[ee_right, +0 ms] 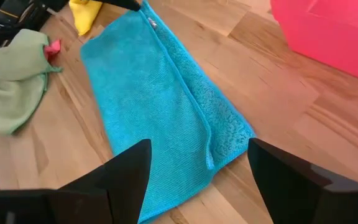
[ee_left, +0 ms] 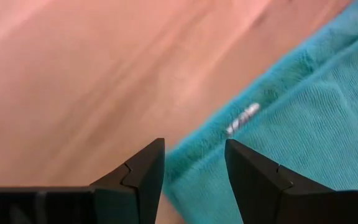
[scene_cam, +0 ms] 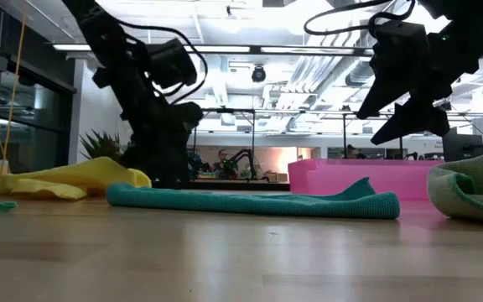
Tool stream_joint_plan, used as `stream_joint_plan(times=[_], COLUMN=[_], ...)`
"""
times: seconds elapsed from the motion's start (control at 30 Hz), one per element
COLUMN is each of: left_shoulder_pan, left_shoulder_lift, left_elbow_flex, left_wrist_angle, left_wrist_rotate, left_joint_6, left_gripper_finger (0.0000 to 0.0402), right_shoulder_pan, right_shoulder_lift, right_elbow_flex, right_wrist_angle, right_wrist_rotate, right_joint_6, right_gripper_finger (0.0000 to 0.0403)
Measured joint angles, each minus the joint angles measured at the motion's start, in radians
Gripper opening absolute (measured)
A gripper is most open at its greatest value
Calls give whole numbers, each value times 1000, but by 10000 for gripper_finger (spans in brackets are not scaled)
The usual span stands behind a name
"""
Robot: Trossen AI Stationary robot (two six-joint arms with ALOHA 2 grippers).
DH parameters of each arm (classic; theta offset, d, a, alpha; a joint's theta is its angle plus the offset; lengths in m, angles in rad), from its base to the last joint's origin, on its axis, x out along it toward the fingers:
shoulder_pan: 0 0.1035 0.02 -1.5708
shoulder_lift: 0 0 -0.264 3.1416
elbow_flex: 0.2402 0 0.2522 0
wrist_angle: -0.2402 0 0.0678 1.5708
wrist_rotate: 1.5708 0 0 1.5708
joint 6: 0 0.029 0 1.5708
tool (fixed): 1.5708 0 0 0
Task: Fold microfiber towels
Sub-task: Fold the blue microfiber cloth
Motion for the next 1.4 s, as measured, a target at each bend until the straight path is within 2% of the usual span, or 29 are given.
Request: stream_joint_plan(times=[0.17,0.33,0.67,1.03,1.13,1.3,1.4], left_shoulder_pan=[0,0,19,81,83,82,76], left_shoulder_lift=[8,8,8,8,8,-4,-25], left_elbow_flex=[66,88,84,84,84,84,84], left_wrist_angle=[-75,-160,-170,-172,-177,-156,-152], left_wrist_rotate=[-39,-36,-6,104,116,213,216], left_joint_6=[70,127,209,243,268,280,325], left_gripper_finger=[159,159,159,159,159,159,159], right_shoulder_pan=[0,0,0,0,0,0,0], right_shoulder_lift=[0,0,0,0,1,1,1], right_elbow_flex=[0,0,0,0,0,0,0], right_wrist_angle=[6,7,8,7,7,7,7], right_wrist_rotate=[0,0,0,0,0,0,0], right_joint_6=[3,1,24,26,26,26,26], right_gripper_finger=[259,259,259,259,259,259,259])
